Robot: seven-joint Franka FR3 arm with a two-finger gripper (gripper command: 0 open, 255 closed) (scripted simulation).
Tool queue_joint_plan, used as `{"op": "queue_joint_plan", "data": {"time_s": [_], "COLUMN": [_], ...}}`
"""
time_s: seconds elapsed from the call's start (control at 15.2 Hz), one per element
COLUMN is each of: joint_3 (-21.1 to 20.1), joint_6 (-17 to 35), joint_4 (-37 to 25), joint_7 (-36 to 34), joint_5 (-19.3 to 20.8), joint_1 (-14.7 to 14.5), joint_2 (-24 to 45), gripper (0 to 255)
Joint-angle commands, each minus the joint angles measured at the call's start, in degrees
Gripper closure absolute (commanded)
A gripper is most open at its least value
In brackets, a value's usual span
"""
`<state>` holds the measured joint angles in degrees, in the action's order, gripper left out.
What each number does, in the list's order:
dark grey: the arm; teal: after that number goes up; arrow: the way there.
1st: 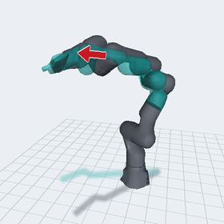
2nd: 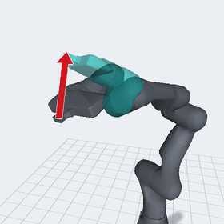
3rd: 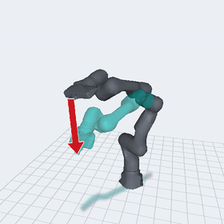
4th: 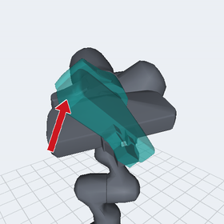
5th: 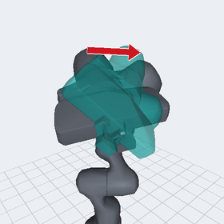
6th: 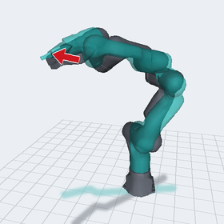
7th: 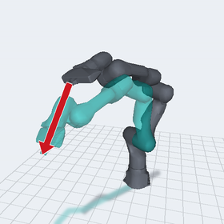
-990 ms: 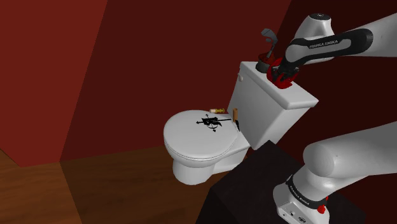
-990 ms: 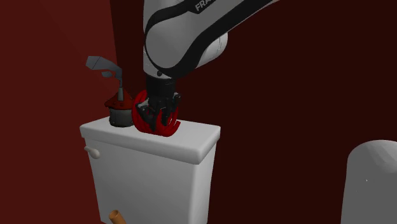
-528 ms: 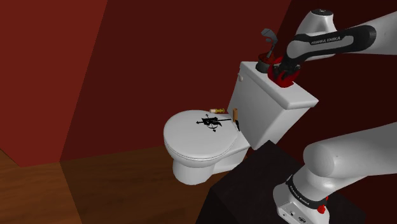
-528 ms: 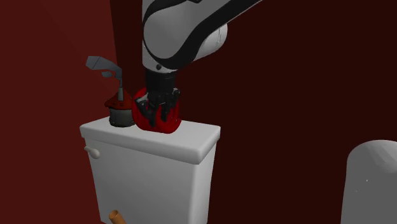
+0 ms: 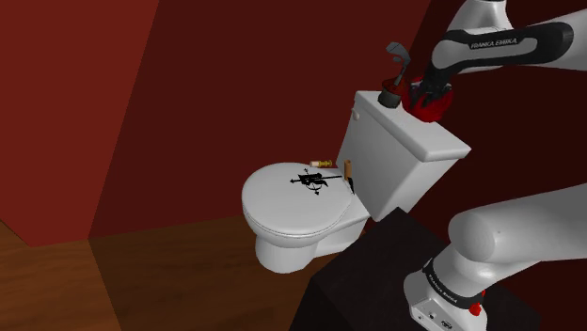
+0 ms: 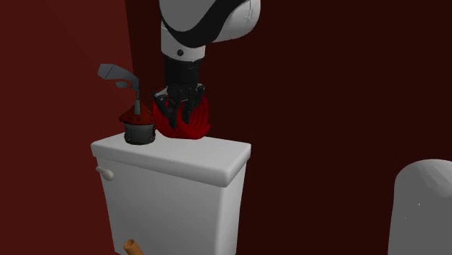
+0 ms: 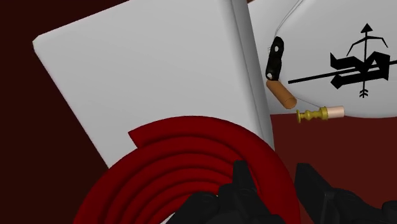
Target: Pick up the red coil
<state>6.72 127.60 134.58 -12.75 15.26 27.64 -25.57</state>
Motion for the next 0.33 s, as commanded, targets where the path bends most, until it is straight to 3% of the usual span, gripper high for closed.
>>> {"op": "queue_joint_plan", "data": {"time_s": [0.0, 0.26], "joint_3": [-0.1, -0.2], "joint_6": [-1.7, -3.4], "joint_4": [-1.6, -3.1], "joint_7": [0.3, 0.6], "joint_5": [-0.3, -0.5], "joint_1": [-0.1, -0.2], "joint_2": [-0.2, -0.3], "gripper": [255, 255]}}
